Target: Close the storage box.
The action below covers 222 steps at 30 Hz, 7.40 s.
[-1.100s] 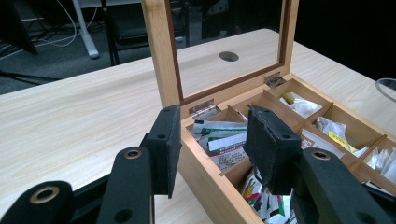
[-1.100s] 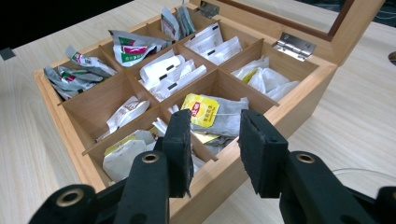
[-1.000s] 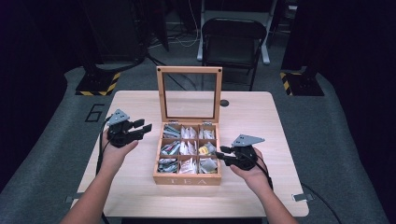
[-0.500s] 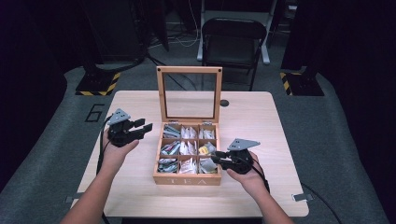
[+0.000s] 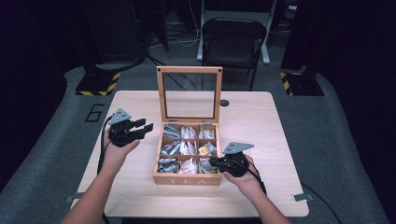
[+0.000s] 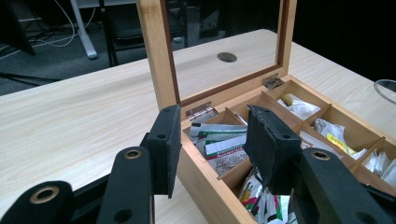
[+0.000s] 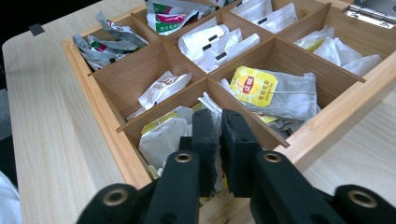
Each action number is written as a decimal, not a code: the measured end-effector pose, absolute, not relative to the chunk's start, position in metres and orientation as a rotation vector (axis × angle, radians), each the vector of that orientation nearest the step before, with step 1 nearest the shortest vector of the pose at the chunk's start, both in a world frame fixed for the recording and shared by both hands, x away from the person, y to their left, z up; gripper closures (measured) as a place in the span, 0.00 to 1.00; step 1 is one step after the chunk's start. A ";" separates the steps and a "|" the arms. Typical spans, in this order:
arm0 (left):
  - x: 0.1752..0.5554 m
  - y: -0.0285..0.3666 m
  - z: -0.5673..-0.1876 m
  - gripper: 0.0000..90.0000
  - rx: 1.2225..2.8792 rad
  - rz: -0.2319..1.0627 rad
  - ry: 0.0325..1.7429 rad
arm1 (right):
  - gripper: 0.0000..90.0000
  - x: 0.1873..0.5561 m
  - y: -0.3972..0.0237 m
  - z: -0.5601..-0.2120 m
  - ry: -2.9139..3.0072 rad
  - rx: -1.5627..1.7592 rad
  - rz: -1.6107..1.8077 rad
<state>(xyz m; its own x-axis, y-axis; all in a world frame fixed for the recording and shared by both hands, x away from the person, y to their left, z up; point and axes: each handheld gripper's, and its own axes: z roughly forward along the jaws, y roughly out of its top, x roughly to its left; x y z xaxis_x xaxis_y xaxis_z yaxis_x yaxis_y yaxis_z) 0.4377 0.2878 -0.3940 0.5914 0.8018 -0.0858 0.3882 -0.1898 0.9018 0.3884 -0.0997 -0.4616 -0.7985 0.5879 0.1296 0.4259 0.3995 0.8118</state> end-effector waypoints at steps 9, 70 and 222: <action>0.437 0.288 -0.395 0.62 1.796 0.510 0.971 | 0.99 0.388 -0.096 -0.460 2.481 0.866 1.364; 0.436 0.295 -0.386 0.62 1.772 0.525 0.971 | 0.99 0.408 -0.145 -0.362 2.300 0.927 1.430; 0.445 0.302 -0.382 0.54 1.765 0.513 1.017 | 0.52 0.466 -0.158 -0.362 2.216 1.051 1.310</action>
<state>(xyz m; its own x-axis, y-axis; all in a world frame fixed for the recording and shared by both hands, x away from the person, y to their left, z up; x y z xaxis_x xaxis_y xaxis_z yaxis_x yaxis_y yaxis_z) 0.4450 0.3017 -0.3822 0.5572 0.8231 -0.1093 0.4020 -0.1522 0.9029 0.4661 -0.1577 -0.3616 -0.6589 0.7496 0.0633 0.4170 0.2940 0.8600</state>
